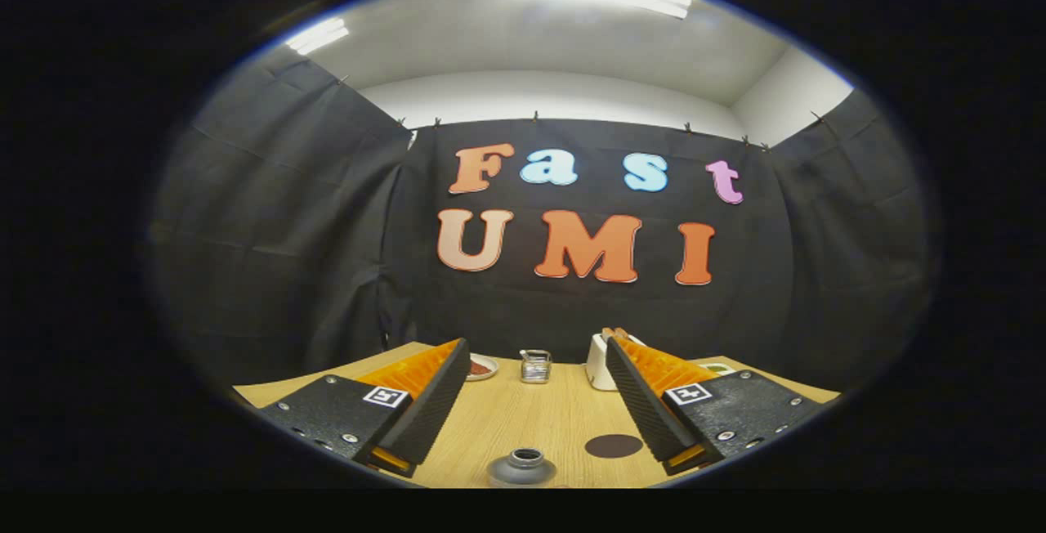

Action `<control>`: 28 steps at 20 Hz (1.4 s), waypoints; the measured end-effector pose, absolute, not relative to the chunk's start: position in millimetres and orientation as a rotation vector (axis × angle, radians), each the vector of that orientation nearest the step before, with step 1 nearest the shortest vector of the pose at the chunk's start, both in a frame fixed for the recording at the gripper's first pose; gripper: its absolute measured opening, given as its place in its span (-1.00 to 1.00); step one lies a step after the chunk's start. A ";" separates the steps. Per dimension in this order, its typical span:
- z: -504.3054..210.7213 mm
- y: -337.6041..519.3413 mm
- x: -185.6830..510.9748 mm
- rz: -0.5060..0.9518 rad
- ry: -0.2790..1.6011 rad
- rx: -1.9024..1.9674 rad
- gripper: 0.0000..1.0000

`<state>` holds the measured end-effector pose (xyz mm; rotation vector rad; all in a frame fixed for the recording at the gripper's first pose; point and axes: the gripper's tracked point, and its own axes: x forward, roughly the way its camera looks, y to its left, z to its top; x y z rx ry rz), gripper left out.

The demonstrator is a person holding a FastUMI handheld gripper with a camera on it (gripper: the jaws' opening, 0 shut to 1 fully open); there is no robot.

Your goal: Take the bottle from table, then pour the juice into the cup, finally place the bottle on the coaster

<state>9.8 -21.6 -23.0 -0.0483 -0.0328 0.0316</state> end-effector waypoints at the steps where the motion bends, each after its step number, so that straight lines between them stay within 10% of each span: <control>1: -31.3 -24.5 8.7 0.022 -0.026 -0.034 0.96; 28: -237.5 -18.1 -42.1 0.001 0.297 0.006 0.99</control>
